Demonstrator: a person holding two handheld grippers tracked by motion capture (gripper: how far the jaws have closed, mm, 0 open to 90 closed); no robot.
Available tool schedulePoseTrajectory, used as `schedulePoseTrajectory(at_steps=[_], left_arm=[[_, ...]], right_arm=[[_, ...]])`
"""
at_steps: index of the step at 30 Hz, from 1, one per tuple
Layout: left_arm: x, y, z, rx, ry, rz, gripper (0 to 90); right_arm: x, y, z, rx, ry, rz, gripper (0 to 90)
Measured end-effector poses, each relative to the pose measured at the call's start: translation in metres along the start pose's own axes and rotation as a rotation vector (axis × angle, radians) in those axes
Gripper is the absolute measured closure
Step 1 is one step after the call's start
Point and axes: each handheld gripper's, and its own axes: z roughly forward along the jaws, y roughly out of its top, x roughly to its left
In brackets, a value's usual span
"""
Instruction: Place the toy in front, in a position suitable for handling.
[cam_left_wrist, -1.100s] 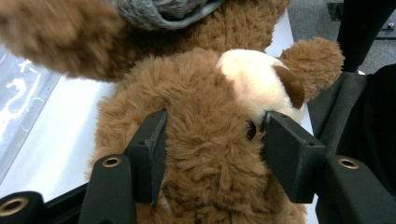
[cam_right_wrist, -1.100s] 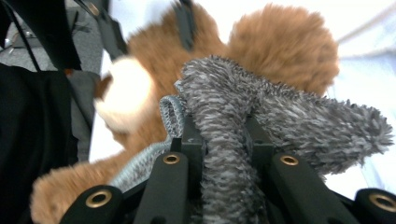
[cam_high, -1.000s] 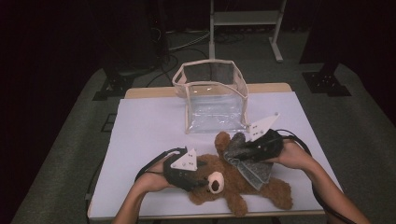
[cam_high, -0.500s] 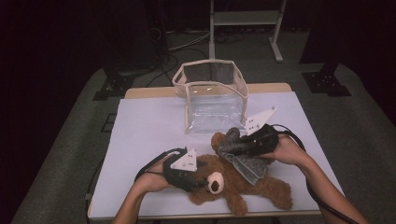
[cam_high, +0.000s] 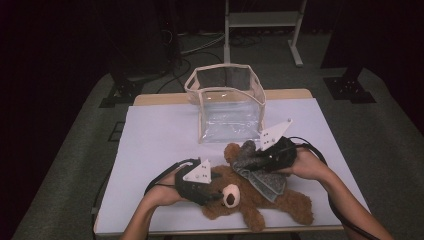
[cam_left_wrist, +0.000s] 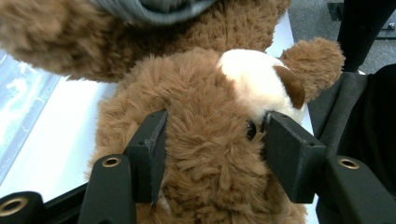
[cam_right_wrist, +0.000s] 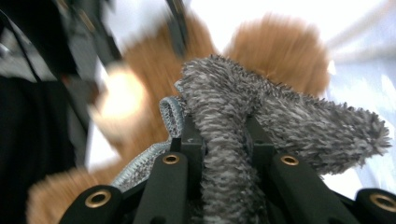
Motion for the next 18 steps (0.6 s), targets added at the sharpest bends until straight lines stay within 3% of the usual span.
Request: schedulePoseTrajectory(at_steps=[1, 2, 4, 10, 15, 17, 18], left_arm=[[0.0, 0.0, 0.0, 0.0, 0.002, 0.002, 41.8], [0.0, 0.0, 0.0, -0.001, 0.001, 0.001, 41.8], [0.001, 0.001, 0.001, 0.005, 0.0, 0.005, 41.6], [0.001, 0.002, 0.001, 0.003, 0.003, -0.001, 41.5], [0.001, 0.001, 0.0, 0.004, 0.008, 0.0, 41.4], [0.001, 0.001, -0.001, 0.002, 0.014, 0.001, 41.3], [0.001, 0.002, -0.002, 0.006, 0.025, 0.005, 41.1]], right_arm=[[-0.001, -0.007, 0.001, 0.032, -0.013, 0.011, 74.3], [-0.003, -0.013, 0.001, 0.028, -0.012, 0.027, 74.3], [-0.004, -0.018, -0.003, -0.021, 0.002, 0.052, 74.3], [0.009, 0.009, 0.008, -0.042, 0.047, -0.023, 74.3], [0.016, 0.012, 0.018, 0.014, 0.053, -0.057, 74.3], [0.015, 0.002, 0.018, 0.062, 0.034, -0.046, 74.4], [0.014, -0.005, 0.016, 0.053, 0.037, -0.021, 74.5]])
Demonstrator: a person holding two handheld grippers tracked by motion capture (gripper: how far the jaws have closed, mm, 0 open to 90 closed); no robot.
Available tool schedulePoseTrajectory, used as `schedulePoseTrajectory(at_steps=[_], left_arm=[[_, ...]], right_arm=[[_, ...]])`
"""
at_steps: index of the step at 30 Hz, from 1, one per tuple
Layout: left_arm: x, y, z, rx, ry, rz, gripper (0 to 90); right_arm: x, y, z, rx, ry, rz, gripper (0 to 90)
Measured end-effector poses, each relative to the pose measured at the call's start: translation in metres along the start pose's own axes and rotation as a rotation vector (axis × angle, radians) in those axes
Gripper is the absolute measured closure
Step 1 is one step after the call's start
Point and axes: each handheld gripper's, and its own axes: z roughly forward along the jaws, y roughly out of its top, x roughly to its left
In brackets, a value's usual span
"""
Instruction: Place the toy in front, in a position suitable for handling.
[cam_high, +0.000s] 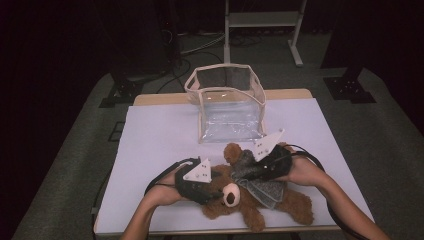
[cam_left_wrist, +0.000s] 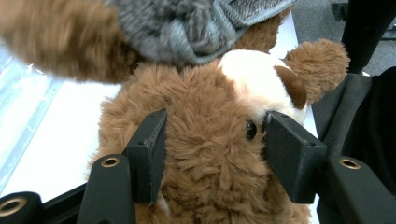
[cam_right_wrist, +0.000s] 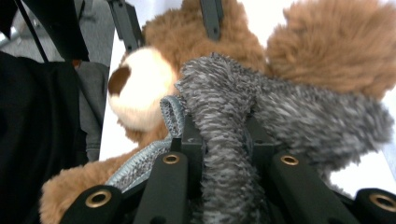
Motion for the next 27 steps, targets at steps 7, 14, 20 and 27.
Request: schedulePoseTrajectory(at_steps=[7, 14, 20, 27], left_arm=[[-0.001, 0.006, -0.024, -0.006, 0.055, 0.022, 40.4], [0.001, -0.001, -0.004, 0.032, 0.038, 0.001, 42.3], [0.003, -0.001, 0.014, 0.021, 0.023, -0.027, 45.4], [0.002, 0.006, 0.021, 0.034, 0.026, -0.006, 44.9]], right_arm=[[0.0, -0.024, -0.017, -0.017, -0.038, 0.036, 75.0], [-0.001, -0.037, -0.033, -0.019, -0.075, 0.071, 74.9], [0.009, -0.014, -0.026, -0.042, -0.057, 0.008, 74.9], [0.018, -0.013, -0.016, -0.024, -0.04, -0.001, 74.9]])
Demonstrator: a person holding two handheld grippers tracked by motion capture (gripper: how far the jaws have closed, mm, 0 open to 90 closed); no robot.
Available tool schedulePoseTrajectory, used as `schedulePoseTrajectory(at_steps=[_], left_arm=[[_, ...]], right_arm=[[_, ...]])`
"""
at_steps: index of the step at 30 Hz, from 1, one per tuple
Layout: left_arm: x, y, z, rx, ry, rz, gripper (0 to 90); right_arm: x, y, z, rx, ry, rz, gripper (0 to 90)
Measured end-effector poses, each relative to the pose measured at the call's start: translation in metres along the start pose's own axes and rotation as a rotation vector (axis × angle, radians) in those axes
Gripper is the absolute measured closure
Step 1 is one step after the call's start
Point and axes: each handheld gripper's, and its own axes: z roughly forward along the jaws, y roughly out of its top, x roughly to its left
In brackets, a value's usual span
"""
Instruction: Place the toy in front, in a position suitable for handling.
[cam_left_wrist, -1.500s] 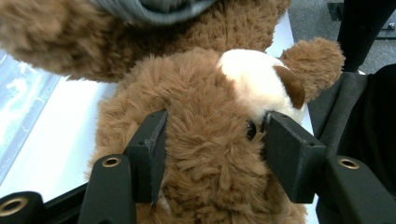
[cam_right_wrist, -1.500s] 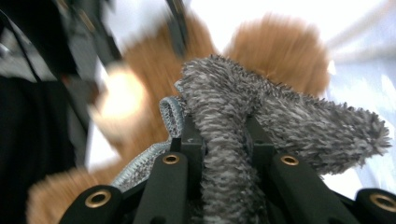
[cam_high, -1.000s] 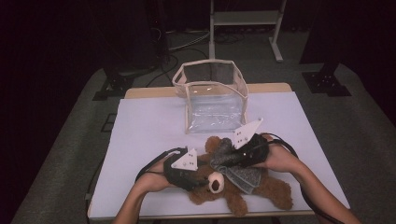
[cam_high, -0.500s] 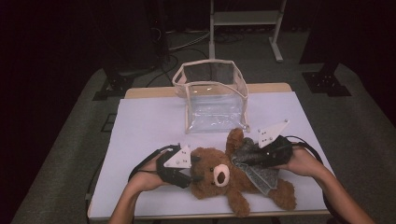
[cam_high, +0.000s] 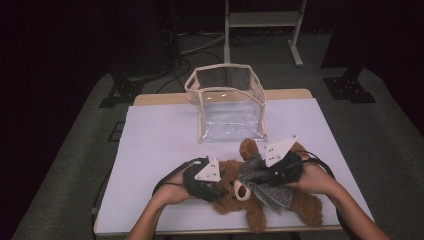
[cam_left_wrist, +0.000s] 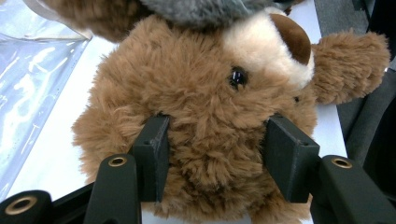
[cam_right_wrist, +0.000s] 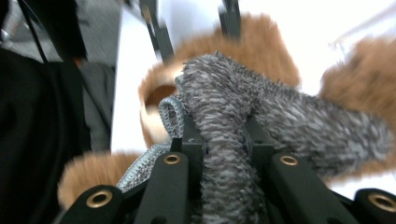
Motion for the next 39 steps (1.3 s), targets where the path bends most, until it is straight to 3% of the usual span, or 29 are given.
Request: schedulePoseTrajectory(at_steps=[2, 6, 9, 15, 18, 21, 23, 26, 29, 32, 34, 39], left_arm=[[0.0, 0.0, -0.001, -0.011, -0.004, 0.003, 44.5], [-0.001, 0.001, -0.011, -0.012, 0.008, 0.012, 42.1], [-0.003, 0.002, -0.016, -0.008, 0.018, 0.027, 42.2], [-0.002, 0.004, -0.003, -0.014, 0.013, 0.035, 43.3], [0.0, 0.003, 0.006, 0.011, 0.016, 0.036, 45.2], [0.003, 0.002, 0.009, -0.008, 0.012, 0.021, 45.8], [0.003, 0.003, 0.012, -0.009, 0.011, 0.02, 45.7], [0.003, 0.003, 0.013, 0.011, 0.022, 0.032, 45.5], [0.002, 0.0, 0.01, -0.009, 0.026, 0.014, 44.8], [0.002, -0.001, 0.005, -0.007, 0.029, 0.025, 44.7], [0.001, 0.0, 0.001, -0.023, 0.027, 0.023, 45.1], [0.002, -0.002, 0.007, -0.012, 0.036, 0.017, 46.0]], right_arm=[[0.0, -0.012, -0.002, 0.039, -0.019, 0.005, 74.9], [0.005, -0.026, -0.014, 0.04, -0.052, 0.015, 75.1], [0.001, -0.034, -0.018, 0.031, -0.065, 0.031, 75.3], [-0.013, -0.044, -0.028, 0.02, -0.081, 0.081, 75.3], [-0.013, -0.041, -0.026, 0.014, -0.087, 0.077, 75.2], [-0.006, -0.029, -0.024, -0.013, -0.09, 0.045, 75.1], [0.001, -0.019, -0.02, -0.05, -0.058, 0.019, 75.1], [0.01, -0.008, -0.012, -0.063, -0.041, -0.024, 75.1], [0.009, -0.013, -0.011, -0.062, -0.045, -0.003, 75.1], [0.007, -0.028, -0.011, -0.007, -0.074, 0.013, 75.1], [0.008, -0.035, -0.015, -0.015, -0.084, 0.027, 75.0], [0.019, -0.021, -0.013, -0.046, -0.074, -0.012, 74.9]])
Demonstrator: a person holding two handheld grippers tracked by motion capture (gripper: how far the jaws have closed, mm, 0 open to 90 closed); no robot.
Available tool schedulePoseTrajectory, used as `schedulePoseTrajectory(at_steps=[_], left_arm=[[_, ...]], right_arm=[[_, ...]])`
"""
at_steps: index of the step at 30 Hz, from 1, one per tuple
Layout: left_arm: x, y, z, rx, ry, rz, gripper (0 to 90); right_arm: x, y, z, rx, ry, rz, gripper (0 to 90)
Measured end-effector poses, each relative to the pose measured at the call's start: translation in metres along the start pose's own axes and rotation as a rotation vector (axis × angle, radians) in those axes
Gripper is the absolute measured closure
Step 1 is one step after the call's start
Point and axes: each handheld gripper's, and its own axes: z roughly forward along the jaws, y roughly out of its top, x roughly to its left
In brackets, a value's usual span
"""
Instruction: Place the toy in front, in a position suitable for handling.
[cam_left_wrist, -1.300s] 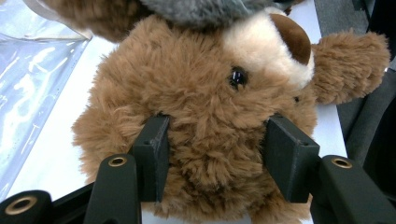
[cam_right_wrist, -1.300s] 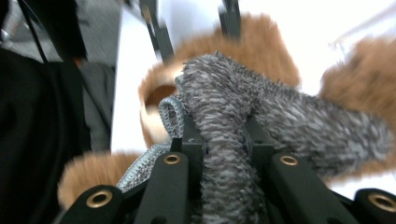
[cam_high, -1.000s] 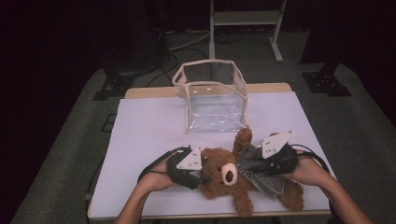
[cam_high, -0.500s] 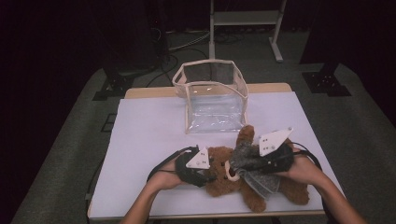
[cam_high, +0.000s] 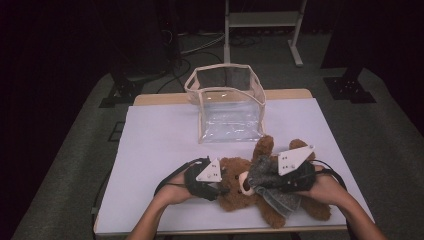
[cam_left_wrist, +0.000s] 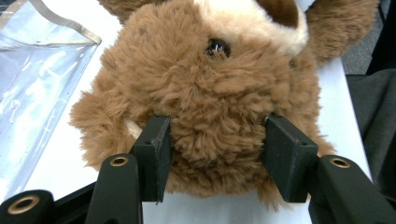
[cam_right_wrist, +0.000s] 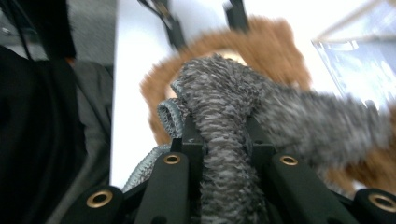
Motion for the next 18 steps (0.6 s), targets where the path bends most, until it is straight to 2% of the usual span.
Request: schedulePoseTrajectory(at_steps=[5, 7, 10, 12, 16, 18], left_arm=[[0.002, 0.002, 0.001, 0.008, 0.016, -0.004, 45.9], [0.002, 0.001, 0.001, 0.001, 0.015, -0.012, 45.8], [0.002, 0.001, -0.003, -0.002, 0.016, -0.004, 45.6], [0.002, 0.001, -0.006, -0.005, 0.016, -0.003, 45.6], [0.004, 0.0, -0.001, 0.01, 0.025, -0.01, 45.8], [0.005, 0.001, 0.001, 0.003, 0.026, -0.024, 45.8]], right_arm=[[0.006, 0.008, 0.006, -0.028, 0.02, -0.024, 74.9], [0.003, 0.002, 0.007, -0.025, 0.018, -0.012, 74.9], [-0.003, -0.01, 0.006, 0.014, -0.002, 0.018, 75.0], [-0.006, -0.015, 0.004, 0.004, -0.008, 0.03, 75.0], [0.0, -0.003, 0.006, 0.004, -0.016, -0.009, 74.9], [0.005, 0.005, 0.008, -0.012, -0.007, -0.027, 74.9]])
